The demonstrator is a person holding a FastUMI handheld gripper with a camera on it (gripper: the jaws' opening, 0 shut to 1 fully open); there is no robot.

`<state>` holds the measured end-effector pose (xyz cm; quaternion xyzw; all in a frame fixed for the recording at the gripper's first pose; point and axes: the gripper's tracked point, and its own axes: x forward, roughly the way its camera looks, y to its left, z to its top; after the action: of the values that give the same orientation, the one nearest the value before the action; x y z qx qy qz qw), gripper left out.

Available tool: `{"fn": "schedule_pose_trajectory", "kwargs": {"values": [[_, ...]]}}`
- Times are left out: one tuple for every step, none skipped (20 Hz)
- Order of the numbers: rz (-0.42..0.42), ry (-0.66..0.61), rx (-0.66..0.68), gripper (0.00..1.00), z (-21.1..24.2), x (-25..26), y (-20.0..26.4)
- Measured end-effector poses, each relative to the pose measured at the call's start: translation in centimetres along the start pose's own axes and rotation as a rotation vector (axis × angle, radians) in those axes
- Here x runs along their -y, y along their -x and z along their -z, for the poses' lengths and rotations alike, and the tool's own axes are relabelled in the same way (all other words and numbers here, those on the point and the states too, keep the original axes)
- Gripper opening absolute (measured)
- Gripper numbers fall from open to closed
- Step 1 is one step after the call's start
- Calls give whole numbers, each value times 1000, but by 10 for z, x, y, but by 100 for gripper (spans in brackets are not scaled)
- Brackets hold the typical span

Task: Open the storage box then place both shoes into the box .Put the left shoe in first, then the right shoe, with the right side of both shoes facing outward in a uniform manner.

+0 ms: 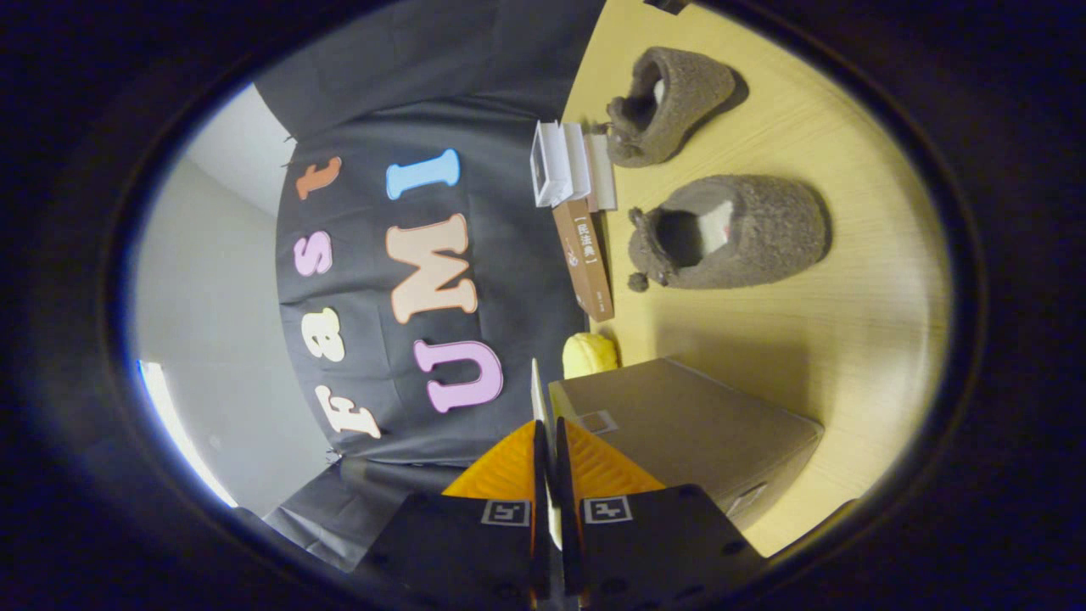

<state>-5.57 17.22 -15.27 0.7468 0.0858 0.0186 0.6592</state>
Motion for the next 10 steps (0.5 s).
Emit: {"fn": "schedule_pose_trajectory", "kwargs": {"values": [[-10, 7, -5, 9, 3, -8, -2], [-18, 11, -12, 9, 6, -15, -4], [-27, 16, -22, 9, 9, -22, -5], [-34, 24, -32, 9, 14, -29, -4], [-47, 34, -39, 9, 16, -36, -3], [-57, 45, -49, 9, 21, -45, -2], [-67, 60, -60, 9, 26, -54, 1], [-76, 85, -74, 9, 33, -64, 1], [-83, 119, -87, 9, 39, -73, 2], [-87, 158, -100, 9, 45, -81, 4]]}}
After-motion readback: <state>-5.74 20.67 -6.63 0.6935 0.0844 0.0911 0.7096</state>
